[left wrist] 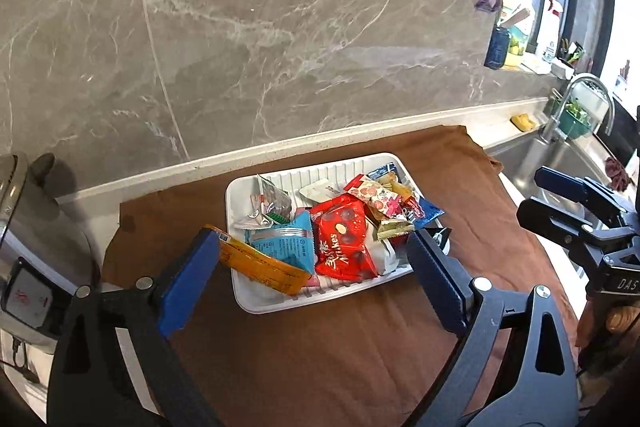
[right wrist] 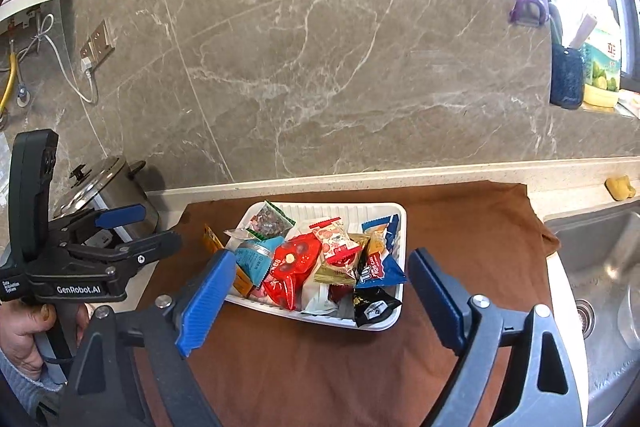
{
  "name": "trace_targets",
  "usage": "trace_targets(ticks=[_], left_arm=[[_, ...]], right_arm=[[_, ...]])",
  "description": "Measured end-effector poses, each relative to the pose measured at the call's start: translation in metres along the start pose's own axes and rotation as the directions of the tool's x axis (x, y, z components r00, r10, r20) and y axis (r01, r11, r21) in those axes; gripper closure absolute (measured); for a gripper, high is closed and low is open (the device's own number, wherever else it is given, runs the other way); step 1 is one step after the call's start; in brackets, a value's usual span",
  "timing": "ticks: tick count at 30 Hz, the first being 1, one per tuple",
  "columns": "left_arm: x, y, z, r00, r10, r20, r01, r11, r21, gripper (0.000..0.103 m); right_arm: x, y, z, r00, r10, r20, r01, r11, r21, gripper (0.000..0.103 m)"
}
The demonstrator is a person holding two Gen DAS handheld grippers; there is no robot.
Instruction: Organize snacks
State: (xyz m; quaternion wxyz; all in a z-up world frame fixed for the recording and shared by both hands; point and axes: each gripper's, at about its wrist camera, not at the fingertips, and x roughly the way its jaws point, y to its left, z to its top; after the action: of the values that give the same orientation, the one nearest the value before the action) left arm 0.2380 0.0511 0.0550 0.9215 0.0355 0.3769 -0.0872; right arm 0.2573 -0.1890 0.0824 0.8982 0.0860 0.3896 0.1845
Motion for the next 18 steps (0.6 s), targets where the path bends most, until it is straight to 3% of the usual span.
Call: trace_targets(ticks=[18], left_arm=[[-0.027, -0.008, -0.001, 0.999, 0.009, 0.042, -0.011, 0.999, 0.036, 0.008]], right_arm=[[-0.013, 0.007, -0.002, 1.000, 0.002, 0.012, -0.002, 1.000, -0.004, 0.012]])
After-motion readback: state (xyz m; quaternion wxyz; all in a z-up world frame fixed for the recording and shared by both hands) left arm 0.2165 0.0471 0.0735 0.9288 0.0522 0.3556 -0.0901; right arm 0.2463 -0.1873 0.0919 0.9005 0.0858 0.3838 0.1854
